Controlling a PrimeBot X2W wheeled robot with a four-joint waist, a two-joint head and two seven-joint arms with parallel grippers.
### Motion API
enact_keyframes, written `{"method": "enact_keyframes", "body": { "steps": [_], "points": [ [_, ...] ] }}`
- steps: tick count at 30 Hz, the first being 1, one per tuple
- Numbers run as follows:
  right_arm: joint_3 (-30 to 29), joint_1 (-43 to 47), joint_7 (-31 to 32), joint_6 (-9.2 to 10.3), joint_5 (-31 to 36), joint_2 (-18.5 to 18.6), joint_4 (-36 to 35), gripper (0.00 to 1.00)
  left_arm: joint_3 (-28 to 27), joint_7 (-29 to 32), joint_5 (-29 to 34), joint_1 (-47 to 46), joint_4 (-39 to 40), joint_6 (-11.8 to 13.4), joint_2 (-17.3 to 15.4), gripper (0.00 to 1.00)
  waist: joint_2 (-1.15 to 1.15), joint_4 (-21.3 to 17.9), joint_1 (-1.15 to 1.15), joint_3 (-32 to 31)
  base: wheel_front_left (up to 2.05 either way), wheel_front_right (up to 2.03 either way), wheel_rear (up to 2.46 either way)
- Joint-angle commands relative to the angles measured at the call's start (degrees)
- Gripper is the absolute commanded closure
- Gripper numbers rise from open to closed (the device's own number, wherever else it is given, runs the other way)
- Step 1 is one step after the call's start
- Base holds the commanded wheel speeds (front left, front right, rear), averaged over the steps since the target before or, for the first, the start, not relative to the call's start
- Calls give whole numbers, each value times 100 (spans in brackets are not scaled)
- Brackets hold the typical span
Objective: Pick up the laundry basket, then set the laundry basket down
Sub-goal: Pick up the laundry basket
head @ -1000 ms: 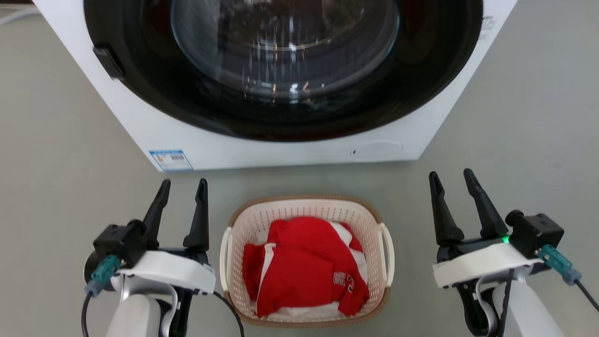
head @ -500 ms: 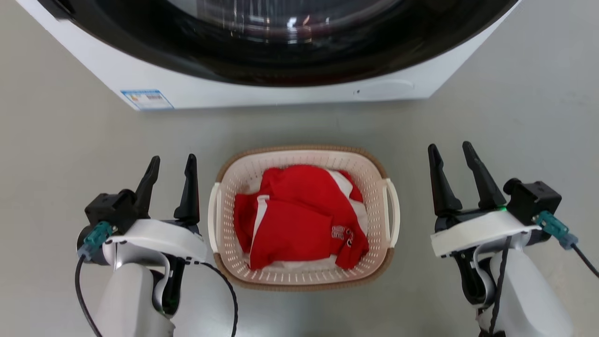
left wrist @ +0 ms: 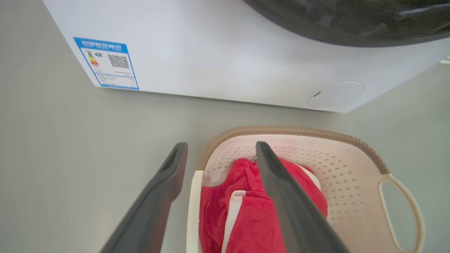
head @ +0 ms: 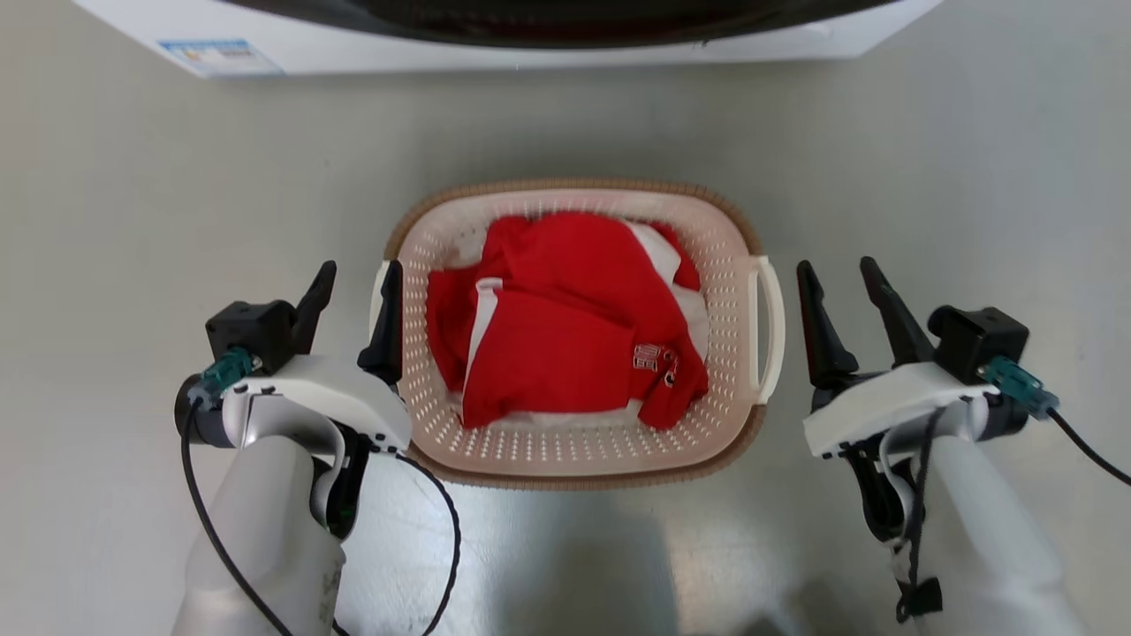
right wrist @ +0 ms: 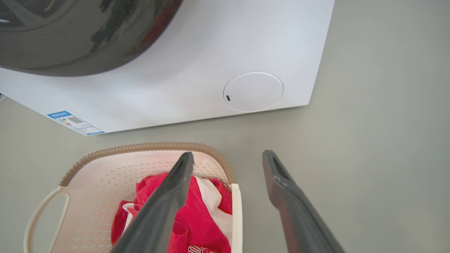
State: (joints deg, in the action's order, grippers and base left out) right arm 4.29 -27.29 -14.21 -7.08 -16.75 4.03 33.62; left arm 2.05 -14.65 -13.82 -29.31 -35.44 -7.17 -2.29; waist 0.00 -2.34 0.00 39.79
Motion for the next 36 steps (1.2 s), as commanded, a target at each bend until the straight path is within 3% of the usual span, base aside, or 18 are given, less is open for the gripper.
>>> {"method": "enact_keyframes", "body": {
  "steps": [1, 14, 25, 26, 27, 28, 29, 36],
  "points": [
    [177, -8, -79, -41, -50, -39, 16, 0, -126, -35, -43, -60, -30, -31, -142, 0, 0, 47, 0, 284, 0, 0, 0],
    [719, -789, -79, -41, -178, -2, 1239, 0, -21, -35, -42, -856, -1211, -31, -221, 0, 0, 192, 0, 1240, 0, 0, 0],
    [860, -1101, -79, -41, -267, -28, 1715, 0, 346, -35, -330, -1142, -1655, -32, -200, 0, 0, 255, 0, 1446, 0, 0, 0],
    [872, -1113, -79, -41, -273, -34, 1722, 1, 361, -35, -361, -1153, -1680, -32, -202, 15, 0, 252, 0, 1447, 0, 0, 0],
    [883, -1123, -79, -41, -276, -40, 1726, 30, 377, -35, -393, -1160, -1706, -32, -204, 51, 0, 248, 0, 1446, 0, 0, 0],
    [894, -1132, -79, -41, -275, -44, 1721, 60, 404, -35, -421, -1167, -1737, -32, -208, 77, 0, 242, 0, 1443, 0, 0, 0],
    [913, -1147, -79, -41, -282, -54, 1708, 100, 478, -35, -479, -1185, -1807, -32, -222, 100, 0, 229, 0, 1435, 0, 0, 0],
    [936, -1140, -79, -41, -314, -73, 1722, 100, 625, -35, -682, -1212, -1957, -32, -284, 100, 0, 196, 0, 1331, 0, 0, 0]
  ]
}}
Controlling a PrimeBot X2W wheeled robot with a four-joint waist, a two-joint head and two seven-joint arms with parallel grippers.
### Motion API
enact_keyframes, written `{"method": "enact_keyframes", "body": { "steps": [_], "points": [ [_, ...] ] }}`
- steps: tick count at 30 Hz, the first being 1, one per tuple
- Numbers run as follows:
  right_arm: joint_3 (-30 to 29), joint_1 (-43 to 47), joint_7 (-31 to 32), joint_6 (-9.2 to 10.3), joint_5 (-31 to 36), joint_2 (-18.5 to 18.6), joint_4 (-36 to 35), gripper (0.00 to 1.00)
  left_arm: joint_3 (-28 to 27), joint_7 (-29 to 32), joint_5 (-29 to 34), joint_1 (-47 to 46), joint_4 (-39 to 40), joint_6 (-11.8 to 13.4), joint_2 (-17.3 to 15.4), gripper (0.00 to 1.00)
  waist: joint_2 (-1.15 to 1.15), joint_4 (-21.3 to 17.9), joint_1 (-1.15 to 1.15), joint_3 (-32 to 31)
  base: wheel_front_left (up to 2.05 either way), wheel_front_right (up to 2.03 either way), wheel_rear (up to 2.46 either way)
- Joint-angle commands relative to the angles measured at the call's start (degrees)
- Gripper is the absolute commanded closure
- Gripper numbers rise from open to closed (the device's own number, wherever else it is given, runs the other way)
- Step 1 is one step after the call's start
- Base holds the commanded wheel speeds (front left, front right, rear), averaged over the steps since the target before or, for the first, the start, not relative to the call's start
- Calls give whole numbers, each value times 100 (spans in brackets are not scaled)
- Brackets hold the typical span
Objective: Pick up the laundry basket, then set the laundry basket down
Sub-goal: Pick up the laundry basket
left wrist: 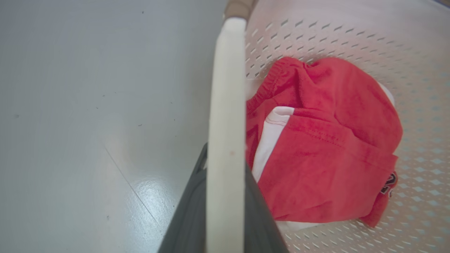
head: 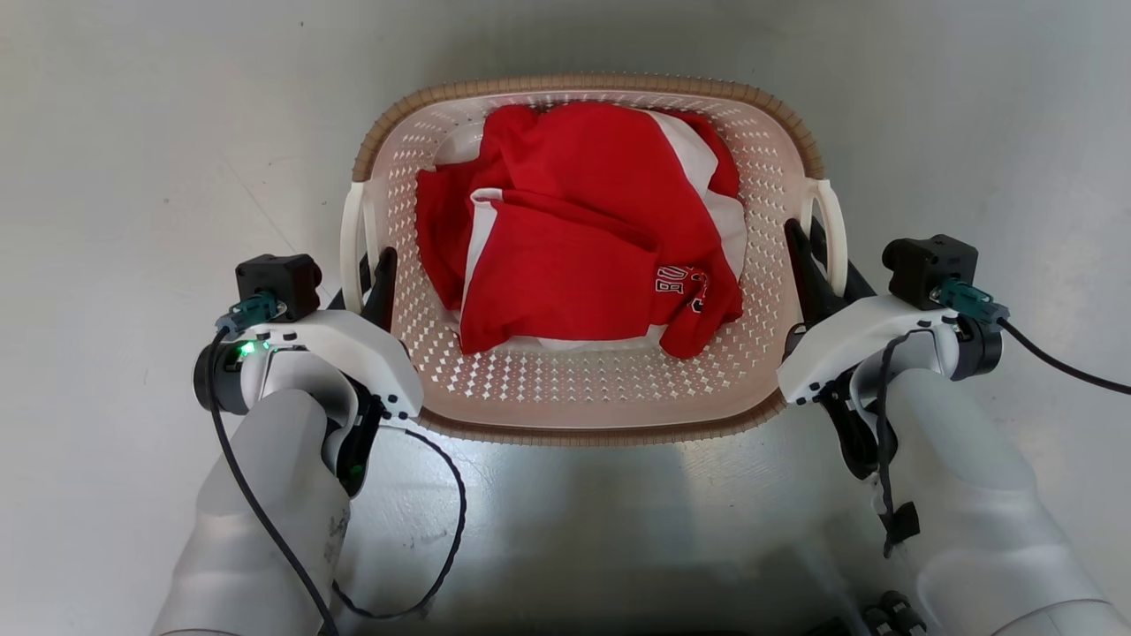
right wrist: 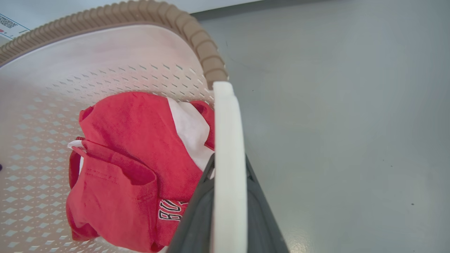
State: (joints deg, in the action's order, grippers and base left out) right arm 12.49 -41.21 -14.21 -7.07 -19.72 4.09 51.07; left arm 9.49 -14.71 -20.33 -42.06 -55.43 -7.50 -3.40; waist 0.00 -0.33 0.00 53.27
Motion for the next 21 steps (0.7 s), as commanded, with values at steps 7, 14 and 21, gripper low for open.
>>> {"method": "enact_keyframes", "body": {
  "steps": [7, 14, 21],
  "points": [
    [133, 260, -79, -42, -76, -88, 47, 100, -59, -29, -108, 88, 34, 1, -179, 100, 0, -12, 0, -199, 0, 0, 0],
    [325, 238, -79, -42, -327, -98, 389, 100, 167, -29, -328, 56, -354, 1, -215, 100, 0, -32, 0, -636, 0, 0, 0],
    [998, 73, -79, -42, -785, -113, 942, 100, 485, -29, -603, 120, -743, 1, -315, 100, 0, -155, 0, -1410, 0, 0, 0]
  ]
}}
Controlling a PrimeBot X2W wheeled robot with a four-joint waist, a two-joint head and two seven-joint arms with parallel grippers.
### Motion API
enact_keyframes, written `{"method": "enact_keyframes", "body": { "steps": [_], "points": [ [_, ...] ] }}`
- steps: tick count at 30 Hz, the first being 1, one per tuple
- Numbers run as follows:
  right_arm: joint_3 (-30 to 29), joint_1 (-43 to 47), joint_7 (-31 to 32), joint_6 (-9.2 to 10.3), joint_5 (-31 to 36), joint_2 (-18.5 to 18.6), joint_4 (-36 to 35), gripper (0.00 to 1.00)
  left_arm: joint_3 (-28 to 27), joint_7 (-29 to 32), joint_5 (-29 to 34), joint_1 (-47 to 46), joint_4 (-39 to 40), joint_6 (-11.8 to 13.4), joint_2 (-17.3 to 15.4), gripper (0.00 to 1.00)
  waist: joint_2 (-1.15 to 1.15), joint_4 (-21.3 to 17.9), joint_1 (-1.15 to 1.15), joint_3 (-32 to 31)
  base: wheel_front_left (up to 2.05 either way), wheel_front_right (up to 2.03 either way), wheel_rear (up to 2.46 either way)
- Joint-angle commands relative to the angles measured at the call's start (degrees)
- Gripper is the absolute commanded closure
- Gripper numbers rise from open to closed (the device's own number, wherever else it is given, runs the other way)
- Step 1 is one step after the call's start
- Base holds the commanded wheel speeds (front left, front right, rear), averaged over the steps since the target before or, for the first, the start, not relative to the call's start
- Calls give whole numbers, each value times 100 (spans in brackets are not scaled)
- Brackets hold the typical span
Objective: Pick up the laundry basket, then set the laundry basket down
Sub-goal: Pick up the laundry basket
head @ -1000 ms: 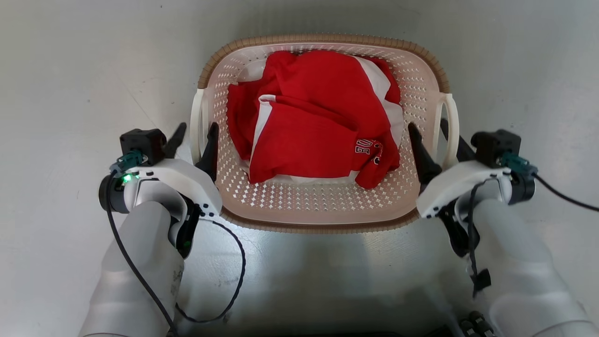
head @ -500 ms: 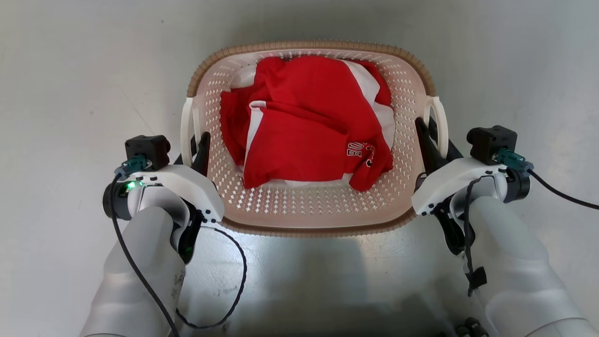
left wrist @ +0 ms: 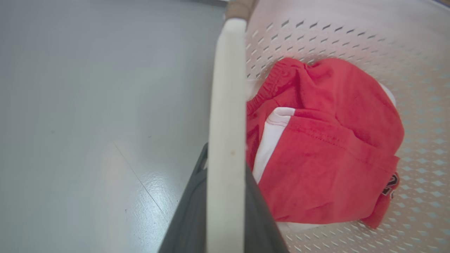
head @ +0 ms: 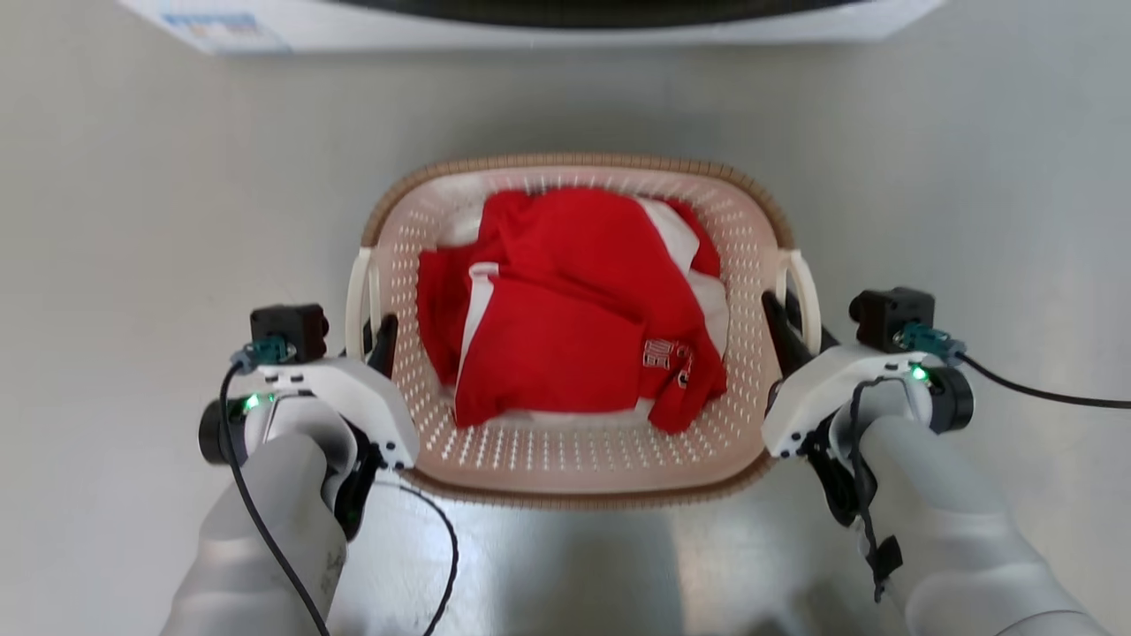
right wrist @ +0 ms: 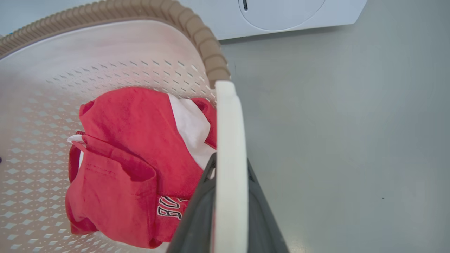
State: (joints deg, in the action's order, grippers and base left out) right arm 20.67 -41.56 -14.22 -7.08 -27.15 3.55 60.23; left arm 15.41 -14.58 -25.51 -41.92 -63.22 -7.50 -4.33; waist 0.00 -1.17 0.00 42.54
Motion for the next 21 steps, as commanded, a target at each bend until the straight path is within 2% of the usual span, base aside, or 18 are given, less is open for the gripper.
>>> {"method": "enact_keyframes", "body": {
  "steps": [1, 6, 14, 21],
  "points": [
    [278, 95, -78, -41, -122, -61, 110, 100, -66, -41, -141, 122, -49, 1, -221, 100, 0, -88, 0, -468, 0, 0, 0],
    [719, 94, -31, -41, -588, -65, 465, 100, 230, 17, -459, 198, -428, 1, -166, 100, 0, -161, 0, -1141, 0, 0, 0],
    [1415, 91, 399, -41, -1199, -66, 567, 100, 697, 201, -853, 417, -627, 1, -240, 100, 0, -307, 0, -2049, 0, 0, 0],
    [1902, 163, 792, -41, -1603, 58, 671, 100, 1026, 484, -1160, 584, -678, 1, -250, 100, 0, -266, 0, -2629, 0, 0, 0]
  ]
}}
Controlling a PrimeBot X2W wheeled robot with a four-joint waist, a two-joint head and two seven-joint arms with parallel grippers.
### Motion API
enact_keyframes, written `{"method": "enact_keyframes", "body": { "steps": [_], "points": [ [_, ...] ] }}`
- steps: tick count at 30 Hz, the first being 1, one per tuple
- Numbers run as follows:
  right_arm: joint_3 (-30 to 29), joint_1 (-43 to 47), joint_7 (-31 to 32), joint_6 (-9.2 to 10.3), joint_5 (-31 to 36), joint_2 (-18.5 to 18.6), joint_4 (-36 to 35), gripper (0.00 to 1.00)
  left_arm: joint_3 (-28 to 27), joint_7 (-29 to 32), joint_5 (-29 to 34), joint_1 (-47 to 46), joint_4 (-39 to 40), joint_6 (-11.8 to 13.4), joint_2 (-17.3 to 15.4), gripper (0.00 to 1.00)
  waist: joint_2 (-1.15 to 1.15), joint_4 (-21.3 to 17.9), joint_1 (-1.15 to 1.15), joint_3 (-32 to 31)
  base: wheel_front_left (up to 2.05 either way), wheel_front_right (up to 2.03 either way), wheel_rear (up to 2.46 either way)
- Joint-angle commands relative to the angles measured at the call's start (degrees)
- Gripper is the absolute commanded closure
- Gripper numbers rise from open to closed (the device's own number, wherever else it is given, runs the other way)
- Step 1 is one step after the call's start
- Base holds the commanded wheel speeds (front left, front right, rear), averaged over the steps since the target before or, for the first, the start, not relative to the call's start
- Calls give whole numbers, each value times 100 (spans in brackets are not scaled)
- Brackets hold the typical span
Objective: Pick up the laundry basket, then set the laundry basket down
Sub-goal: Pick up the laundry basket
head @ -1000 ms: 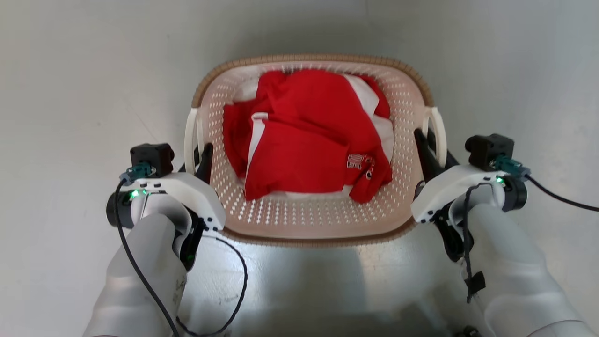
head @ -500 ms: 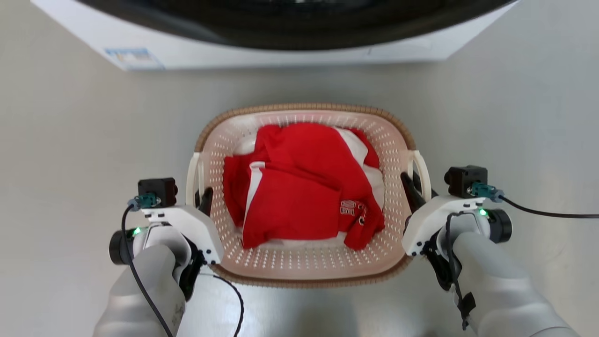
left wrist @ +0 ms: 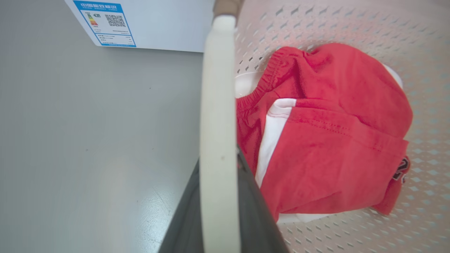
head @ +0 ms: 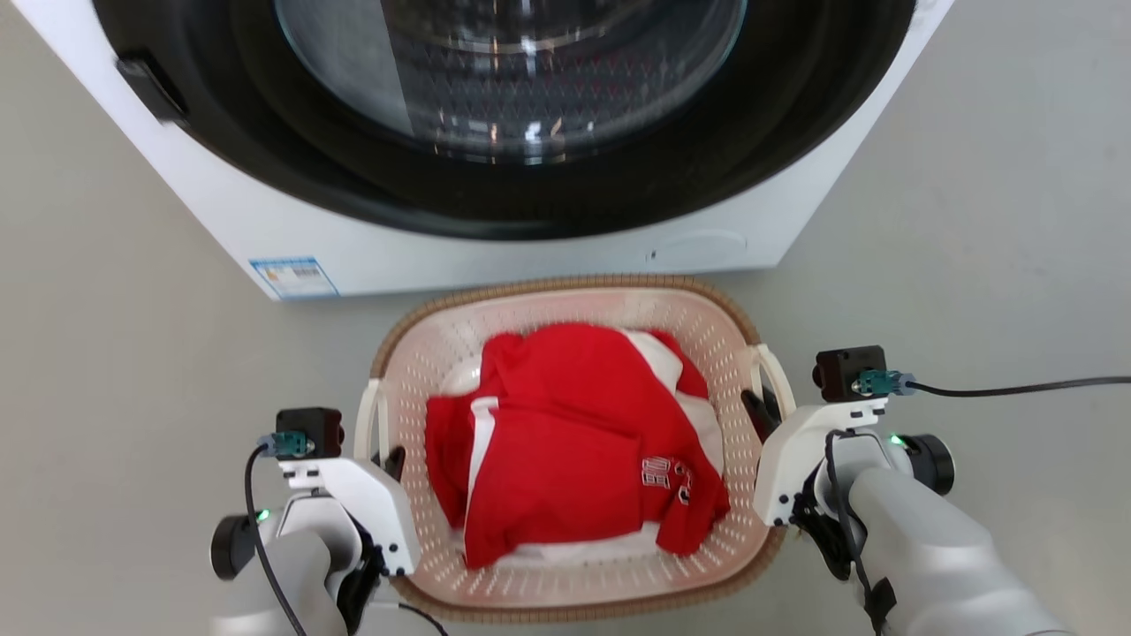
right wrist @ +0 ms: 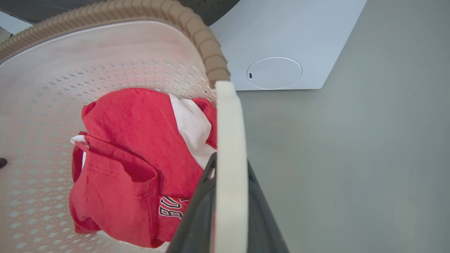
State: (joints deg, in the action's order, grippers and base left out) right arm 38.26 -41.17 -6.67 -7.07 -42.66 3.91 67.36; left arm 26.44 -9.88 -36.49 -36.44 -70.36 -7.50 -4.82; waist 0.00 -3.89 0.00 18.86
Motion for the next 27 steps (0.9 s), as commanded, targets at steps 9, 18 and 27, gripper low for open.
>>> {"method": "enact_keyframes", "body": {
  "steps": [9, 18, 27],
  "points": [
    [529, 304, 679, -42, -512, 109, 108, 100, 214, 509, -442, 247, -3, 1, -221, 100, 0, 65, 0, -910, 0, 0, 0],
    [873, 548, 1211, -42, -931, 147, 143, 100, 448, 939, -854, 484, 32, 1, -259, 100, 0, 91, 0, -1439, 0, 0, 0],
    [1147, 628, 1515, -42, -1242, 165, 149, 100, 695, 1277, -1193, 652, 85, 1, -282, 100, 0, 91, 0, -1652, 0, 0, 0]
  ]
}}
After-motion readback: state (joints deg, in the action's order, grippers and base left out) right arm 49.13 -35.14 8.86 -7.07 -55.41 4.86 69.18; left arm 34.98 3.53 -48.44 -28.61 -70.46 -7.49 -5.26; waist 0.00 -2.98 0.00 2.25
